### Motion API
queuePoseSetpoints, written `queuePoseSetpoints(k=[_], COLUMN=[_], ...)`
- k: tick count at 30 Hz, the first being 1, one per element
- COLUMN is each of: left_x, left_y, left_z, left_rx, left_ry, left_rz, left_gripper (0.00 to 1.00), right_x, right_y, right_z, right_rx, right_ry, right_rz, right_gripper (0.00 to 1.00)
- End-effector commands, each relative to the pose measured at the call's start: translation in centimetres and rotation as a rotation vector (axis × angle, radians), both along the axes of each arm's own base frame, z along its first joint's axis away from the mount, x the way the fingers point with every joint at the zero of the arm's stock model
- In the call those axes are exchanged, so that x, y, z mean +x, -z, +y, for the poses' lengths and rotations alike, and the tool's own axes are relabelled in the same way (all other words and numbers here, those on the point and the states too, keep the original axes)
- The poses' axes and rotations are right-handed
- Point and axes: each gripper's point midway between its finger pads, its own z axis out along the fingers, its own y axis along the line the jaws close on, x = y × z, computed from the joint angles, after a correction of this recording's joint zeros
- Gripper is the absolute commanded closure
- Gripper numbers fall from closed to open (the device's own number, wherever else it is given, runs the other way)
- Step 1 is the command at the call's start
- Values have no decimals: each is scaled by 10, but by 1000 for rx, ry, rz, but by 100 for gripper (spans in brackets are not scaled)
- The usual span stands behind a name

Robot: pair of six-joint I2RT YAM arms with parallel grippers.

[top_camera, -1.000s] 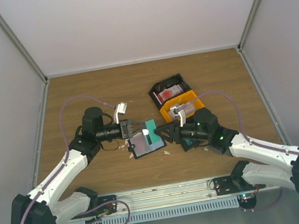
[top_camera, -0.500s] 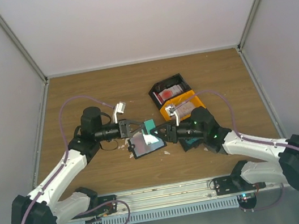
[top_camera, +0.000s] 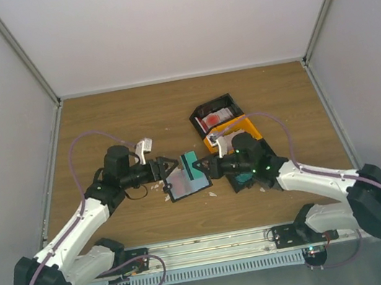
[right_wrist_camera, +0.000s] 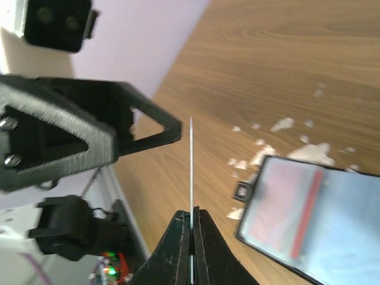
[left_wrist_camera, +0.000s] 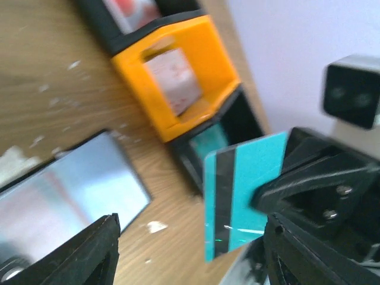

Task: Put the credit cards into the card holder
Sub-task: Pick up the credit card from the center of the board, then insert the credit card into the card holder.

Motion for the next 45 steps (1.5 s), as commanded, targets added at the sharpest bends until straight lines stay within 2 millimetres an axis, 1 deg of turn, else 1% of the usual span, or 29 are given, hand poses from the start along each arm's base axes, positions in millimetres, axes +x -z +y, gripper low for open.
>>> queuePoseSetpoints(k=[1,3,5,7,13,16,19,23,26,28,32,35,39,40,42,45], left_x=[3,-3,-6,-8,-14,-16,-17,-19,-19,-19,-20,-20,-21,-20,-20,-20], left_y=[60,78,92,103,135,153,165,172,174,175,176,178,178,177,176,175], left_z=[30,31,33,35,41,47,49,49,49,49,50,51,52,52,52,51], left_rx=[174,187,196,209,261,299,325,338,339,340,345,351,354,353,353,351], left_ry=[-137,-134,-135,-142,-165,-187,-193,-193,-191,-190,-195,-201,-204,-204,-203,-202], left_rz=[69,111,138,160,242,288,318,339,348,351,353,359,358,355,350,347], left_gripper=[30,30,32,35,43,47,50,51,52,54,59,60,61,61,61,61], right_x=[21,27,33,37,47,43,41,39,38,36,37,39,38,39,39,41], right_y=[50,70,85,96,117,123,127,128,136,140,150,146,121,119,117,122], right_z=[-11,-10,-7,-3,13,23,26,29,29,31,24,20,20,18,14,11], right_rx=[-243,-310,-345,-352,-336,-295,-275,-259,-268,-261,-291,-283,-196,-189,-195,-209], right_ry=[78,71,58,37,-21,-62,-74,-87,-85,-89,-31,1,13,26,50,70], right_rz=[75,116,144,170,234,279,317,344,378,408,447,437,393,394,396,411], right_gripper=[99,99,100,100,99,99,100,100,99,99,100,99,99,99,99,99])
